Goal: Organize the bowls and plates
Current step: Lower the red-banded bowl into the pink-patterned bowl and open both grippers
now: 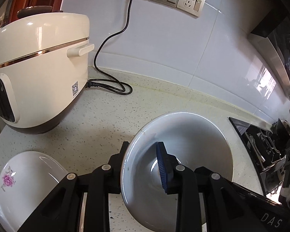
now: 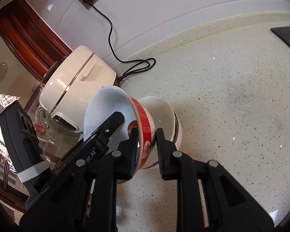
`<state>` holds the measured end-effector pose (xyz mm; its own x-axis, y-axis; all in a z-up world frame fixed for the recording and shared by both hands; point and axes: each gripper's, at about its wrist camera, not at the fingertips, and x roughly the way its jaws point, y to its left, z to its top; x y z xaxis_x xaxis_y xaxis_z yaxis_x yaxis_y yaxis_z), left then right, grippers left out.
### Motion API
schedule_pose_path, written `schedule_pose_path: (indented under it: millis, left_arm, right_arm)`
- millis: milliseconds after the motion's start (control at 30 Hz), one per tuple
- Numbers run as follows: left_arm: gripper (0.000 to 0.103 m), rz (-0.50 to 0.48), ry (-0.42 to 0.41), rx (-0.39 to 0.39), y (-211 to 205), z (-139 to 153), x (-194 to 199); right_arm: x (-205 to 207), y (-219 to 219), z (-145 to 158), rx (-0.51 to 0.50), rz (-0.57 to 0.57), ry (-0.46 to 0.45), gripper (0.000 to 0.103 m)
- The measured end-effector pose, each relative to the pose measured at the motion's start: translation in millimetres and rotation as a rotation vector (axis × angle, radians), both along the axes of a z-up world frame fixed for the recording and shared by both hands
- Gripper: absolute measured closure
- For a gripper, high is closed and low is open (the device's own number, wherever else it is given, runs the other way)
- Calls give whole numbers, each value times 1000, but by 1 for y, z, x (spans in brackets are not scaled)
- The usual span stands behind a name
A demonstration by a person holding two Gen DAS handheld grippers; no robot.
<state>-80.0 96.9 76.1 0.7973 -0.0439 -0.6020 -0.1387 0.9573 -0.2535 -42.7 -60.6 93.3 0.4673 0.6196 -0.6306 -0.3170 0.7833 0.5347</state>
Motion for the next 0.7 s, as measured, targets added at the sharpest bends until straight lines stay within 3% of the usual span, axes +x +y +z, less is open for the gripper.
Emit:
schedule_pose_path:
  millis: [167, 267, 533, 667, 700]
  left_arm:
    - [75, 13, 10, 31, 1, -3, 3]
    - [75, 10, 15, 32, 3, -5, 4]
    - [74, 7, 17, 39, 4, -5, 3]
    - [65, 14, 26, 12, 8, -5, 2]
    - [52, 14, 27, -1, 9, -6, 2]
  right_arm:
    - [0, 2, -1, -2, -1, 2, 73]
    - [-3, 1, 1, -21, -12, -20, 61]
    - [-6, -3, 9, -19, -9, -53, 60]
    - [-6, -9, 7, -7, -11, -50, 58]
    - [-6, -10, 5, 1, -14, -46, 52]
